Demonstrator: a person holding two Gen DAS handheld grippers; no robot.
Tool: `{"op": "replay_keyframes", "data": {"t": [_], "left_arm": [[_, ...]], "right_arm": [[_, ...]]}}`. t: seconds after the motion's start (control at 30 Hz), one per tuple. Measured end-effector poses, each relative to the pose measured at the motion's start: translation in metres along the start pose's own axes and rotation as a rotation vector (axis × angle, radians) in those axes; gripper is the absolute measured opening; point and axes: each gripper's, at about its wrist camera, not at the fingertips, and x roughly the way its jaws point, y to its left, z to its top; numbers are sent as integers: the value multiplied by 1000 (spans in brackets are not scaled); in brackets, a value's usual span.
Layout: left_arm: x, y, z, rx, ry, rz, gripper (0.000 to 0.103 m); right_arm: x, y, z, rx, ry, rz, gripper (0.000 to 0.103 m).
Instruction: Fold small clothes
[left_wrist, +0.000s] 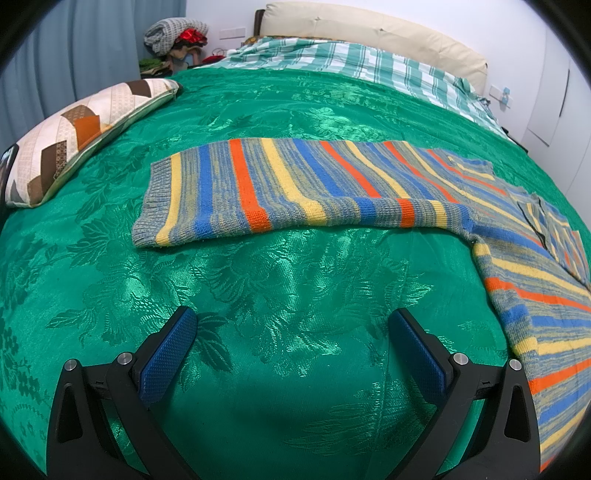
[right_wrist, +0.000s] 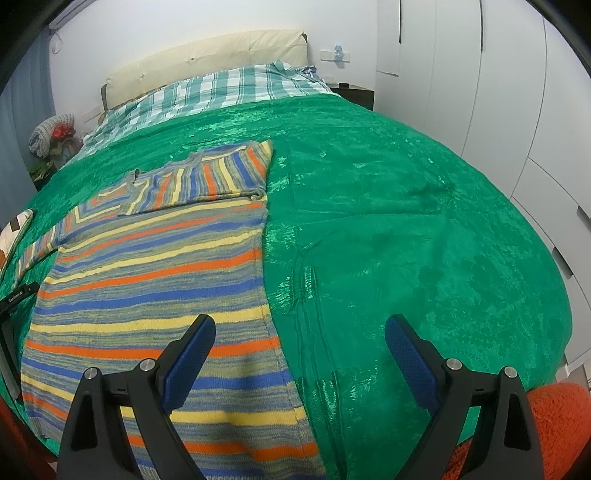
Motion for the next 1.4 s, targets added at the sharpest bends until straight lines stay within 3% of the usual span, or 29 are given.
{"op": "replay_keyframes", "data": {"t": [1.4], "left_arm": [[1, 0, 0, 0, 0, 0, 103]], "right_arm": [[3, -2, 0, 13, 4, 5, 92]]}}
